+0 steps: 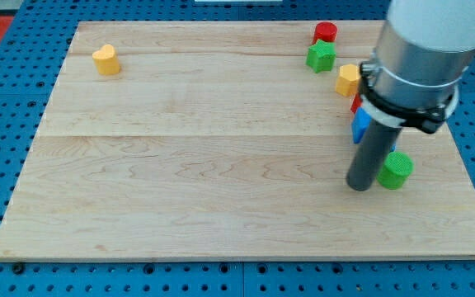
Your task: Push the yellow heart to the bottom right
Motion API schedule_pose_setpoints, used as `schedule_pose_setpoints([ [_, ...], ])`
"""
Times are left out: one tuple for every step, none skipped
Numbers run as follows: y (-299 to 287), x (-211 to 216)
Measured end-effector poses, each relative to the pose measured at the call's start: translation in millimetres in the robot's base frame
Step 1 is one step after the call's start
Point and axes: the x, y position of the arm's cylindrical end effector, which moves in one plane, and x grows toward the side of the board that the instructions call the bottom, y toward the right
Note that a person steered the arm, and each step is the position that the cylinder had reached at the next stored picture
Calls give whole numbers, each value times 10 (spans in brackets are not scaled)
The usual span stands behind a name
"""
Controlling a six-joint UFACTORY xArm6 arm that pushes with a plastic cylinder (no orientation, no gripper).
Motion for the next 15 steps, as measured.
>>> schedule_pose_setpoints([
  [-664,-178],
  [-1481,-740],
  [-1863,-1644],
  [-2277,-2479],
  [-3151,-3136],
  [-3956,-3205],
  [-4116,-2966],
  [-3933,-2692],
  [-3691,-2369],
  [-3206,-2364],
  [-2907,-2217],
  [-2470,-2211],
  [-2459,-2562],
  [-2266,-2367],
  [-2203,-1814],
])
